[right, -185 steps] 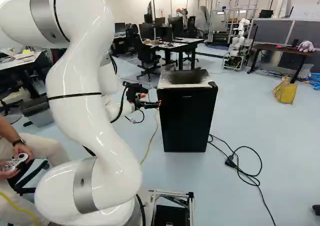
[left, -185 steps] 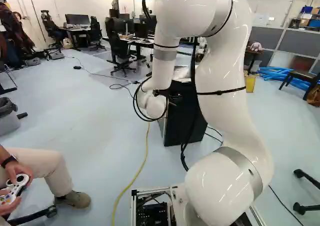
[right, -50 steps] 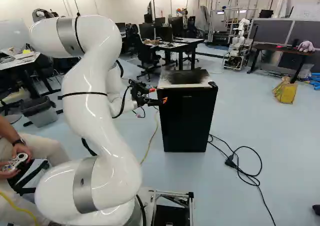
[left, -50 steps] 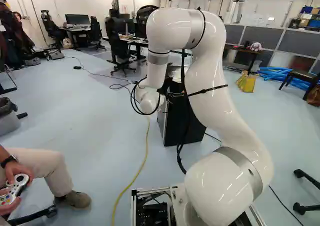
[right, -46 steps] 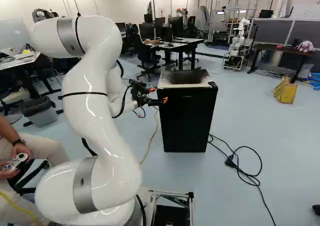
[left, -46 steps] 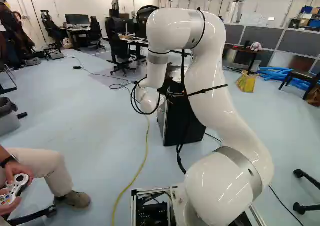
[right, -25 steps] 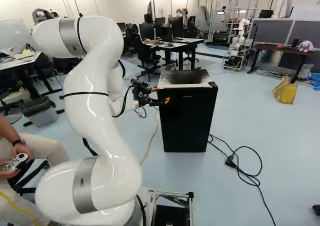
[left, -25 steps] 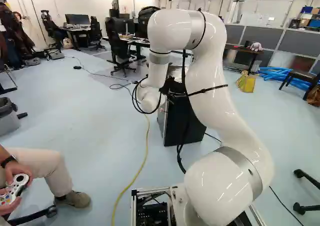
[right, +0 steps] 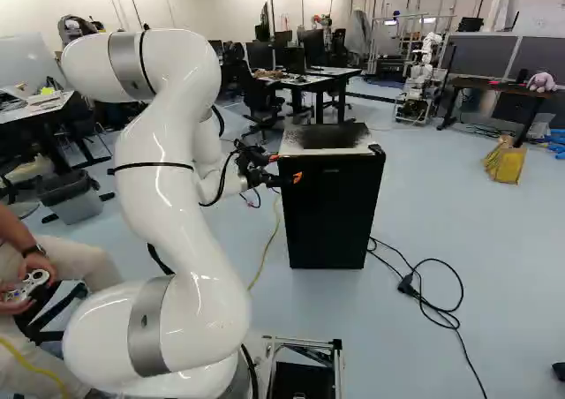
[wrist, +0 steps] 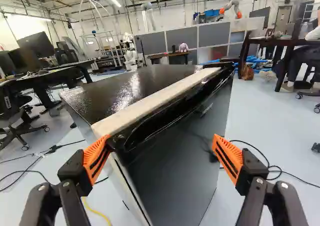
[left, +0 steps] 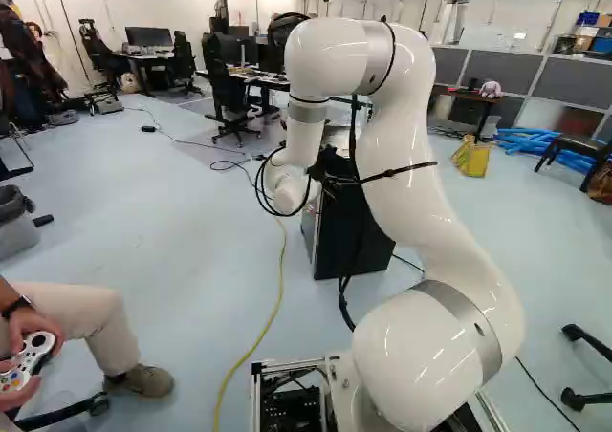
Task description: Grab a drink from the fridge
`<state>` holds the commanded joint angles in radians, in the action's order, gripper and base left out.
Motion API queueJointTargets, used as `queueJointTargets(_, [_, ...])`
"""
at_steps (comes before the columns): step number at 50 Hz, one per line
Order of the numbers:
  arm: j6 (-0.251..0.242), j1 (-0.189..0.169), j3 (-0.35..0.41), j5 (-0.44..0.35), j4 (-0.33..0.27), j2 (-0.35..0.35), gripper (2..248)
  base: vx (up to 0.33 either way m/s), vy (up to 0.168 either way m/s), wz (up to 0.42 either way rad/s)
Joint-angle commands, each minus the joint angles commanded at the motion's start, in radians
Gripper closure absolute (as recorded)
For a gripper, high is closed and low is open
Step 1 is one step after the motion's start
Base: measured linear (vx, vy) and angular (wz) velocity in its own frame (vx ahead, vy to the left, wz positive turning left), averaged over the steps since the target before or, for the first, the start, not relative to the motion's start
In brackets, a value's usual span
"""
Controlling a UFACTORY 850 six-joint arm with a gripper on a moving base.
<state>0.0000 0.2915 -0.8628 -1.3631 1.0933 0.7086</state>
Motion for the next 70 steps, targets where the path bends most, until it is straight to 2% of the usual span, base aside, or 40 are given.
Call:
queueJointTargets(19, [0.0,0.0,0.032,0.0,0.0,-0.019,3,-0.001,-0.002,-0.006])
queueJointTargets(70, [0.0,0.032,0.223,0.0,0.0,-0.13,3,0.0,0.0,0.0])
